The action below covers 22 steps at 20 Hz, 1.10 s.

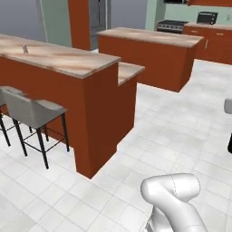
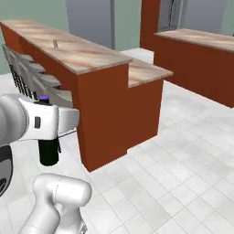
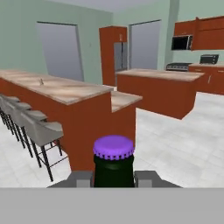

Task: Get the candle and the beer from the cabinet and move them to the dining counter.

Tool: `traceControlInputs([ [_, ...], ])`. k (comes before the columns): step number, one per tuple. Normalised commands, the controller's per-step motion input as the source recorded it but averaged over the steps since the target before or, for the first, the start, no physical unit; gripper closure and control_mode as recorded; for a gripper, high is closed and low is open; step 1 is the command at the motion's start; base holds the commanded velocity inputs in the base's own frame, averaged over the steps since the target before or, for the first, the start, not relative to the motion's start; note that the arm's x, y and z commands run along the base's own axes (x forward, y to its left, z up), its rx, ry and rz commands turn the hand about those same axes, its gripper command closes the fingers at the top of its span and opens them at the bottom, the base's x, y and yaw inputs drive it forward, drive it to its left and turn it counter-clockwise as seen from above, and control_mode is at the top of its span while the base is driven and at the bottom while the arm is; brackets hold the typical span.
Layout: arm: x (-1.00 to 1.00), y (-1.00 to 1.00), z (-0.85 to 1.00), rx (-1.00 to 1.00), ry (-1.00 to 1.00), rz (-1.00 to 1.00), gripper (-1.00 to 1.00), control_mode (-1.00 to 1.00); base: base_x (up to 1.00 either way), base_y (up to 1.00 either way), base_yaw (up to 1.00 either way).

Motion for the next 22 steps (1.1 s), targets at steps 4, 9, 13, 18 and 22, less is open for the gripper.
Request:
traceControlInputs([
  [4,0.00,0.00,0.00,0.00,0.00,0.00,1.00,1.00,0.00,0.96,-0.42],
  [9,0.00,0.00,0.00,0.00,0.00,0.00,1.00,1.00,0.00,1.00,-0.45],
  [13,0.00,0.00,0.00,0.00,0.00,0.00,1.00,1.00,0.00,0.91,-0.45],
  [18,0.00,0.00,0.00,0.00,0.00,0.00,1.00,1.00,0.00,0.94,-0.45],
  [22,0.00,0.00,0.00,0.00,0.00,0.00,1.00,1.00,0.00,1.00,-0.46],
])
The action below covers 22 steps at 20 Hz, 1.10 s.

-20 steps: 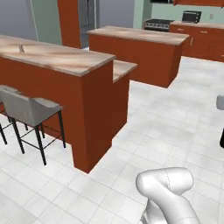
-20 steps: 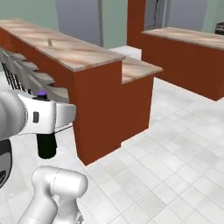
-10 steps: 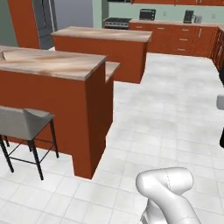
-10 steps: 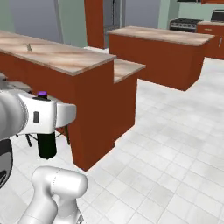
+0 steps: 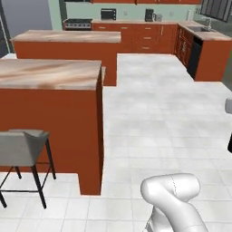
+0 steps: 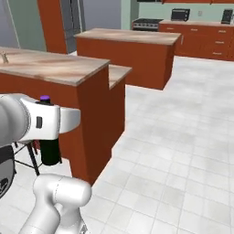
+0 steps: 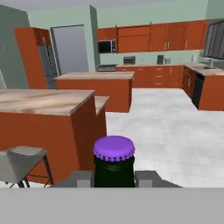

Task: Get the candle and the beer from the cabinet and move them to the dining counter.

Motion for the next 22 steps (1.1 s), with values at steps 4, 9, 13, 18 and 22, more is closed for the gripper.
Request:
traceControlInputs([
  [4,0.00,0.00,0.00,0.00,0.00,0.00,1.00,1.00,0.00,1.00,-0.44],
  [9,0.00,0.00,0.00,0.00,0.00,0.00,1.00,1.00,0.00,1.00,-0.38],
  [13,0.00,0.00,0.00,0.00,0.00,0.00,1.00,1.00,0.00,1.00,-0.24],
  [18,0.00,0.00,0.00,0.00,0.00,0.00,1.00,1.00,0.00,0.91,-0.13],
  [22,0.00,0.00,0.00,0.00,0.00,0.00,1.00,1.00,0.00,0.95,0.01],
])
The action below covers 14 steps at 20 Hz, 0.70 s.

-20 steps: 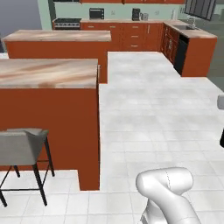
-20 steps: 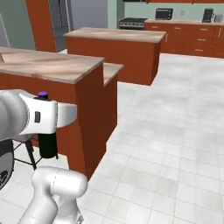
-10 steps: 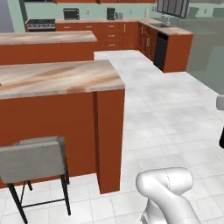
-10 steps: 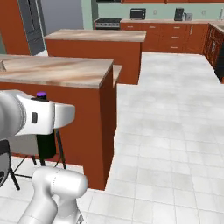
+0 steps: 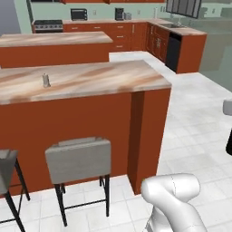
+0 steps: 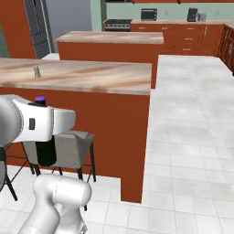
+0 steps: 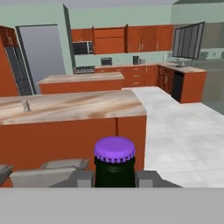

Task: Get the candle and the beer from the cabinet and move them to the dining counter.

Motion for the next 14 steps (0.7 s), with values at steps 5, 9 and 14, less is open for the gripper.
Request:
traceControlInputs([
  [5,0.00,0.00,0.00,0.00,0.00,0.00,1.00,1.00,0.00,0.64,0.04],
  [9,0.00,0.00,0.00,0.00,0.00,0.00,1.00,1.00,0.00,0.54,0.08],
  [14,0.00,0.00,0.00,0.00,0.00,0.00,1.00,1.00,0.04,0.49,0.13],
])
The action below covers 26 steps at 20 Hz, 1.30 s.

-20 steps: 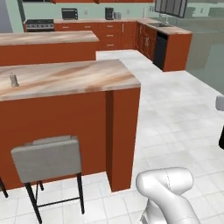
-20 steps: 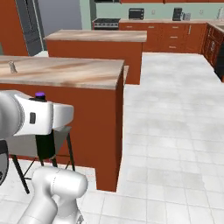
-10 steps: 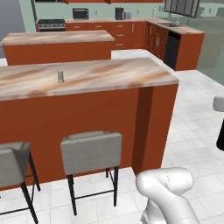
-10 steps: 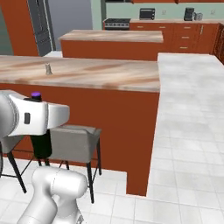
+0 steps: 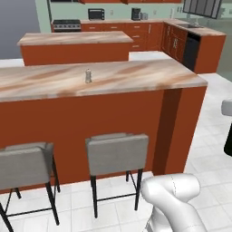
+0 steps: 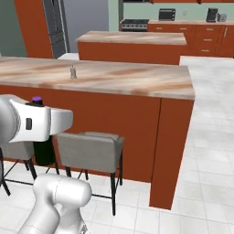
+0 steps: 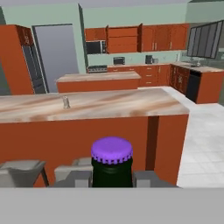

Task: Get the candle and the beer from the cabinet and move them to the dining counter.

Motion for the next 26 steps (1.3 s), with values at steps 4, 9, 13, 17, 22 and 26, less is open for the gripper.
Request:
traceControlInputs([
  [4,0.00,0.00,0.00,0.00,0.00,0.00,1.00,1.00,0.21,0.44,0.15],
  [9,0.00,0.00,0.00,0.00,0.00,0.00,1.00,1.00,0.52,0.30,0.10],
  [13,0.00,0.00,0.00,0.00,0.00,0.00,1.00,1.00,0.40,0.00,-0.02],
  [17,0.00,0.00,0.00,0.00,0.00,0.00,1.00,1.00,0.36,-0.01,-0.16],
  [22,0.00,0.00,0.00,0.00,0.00,0.00,1.00,1.00,0.47,0.00,-0.19],
  [26,0.00,0.00,0.00,0.00,0.00,0.00,1.00,1.00,0.73,0.18,-0.11],
])
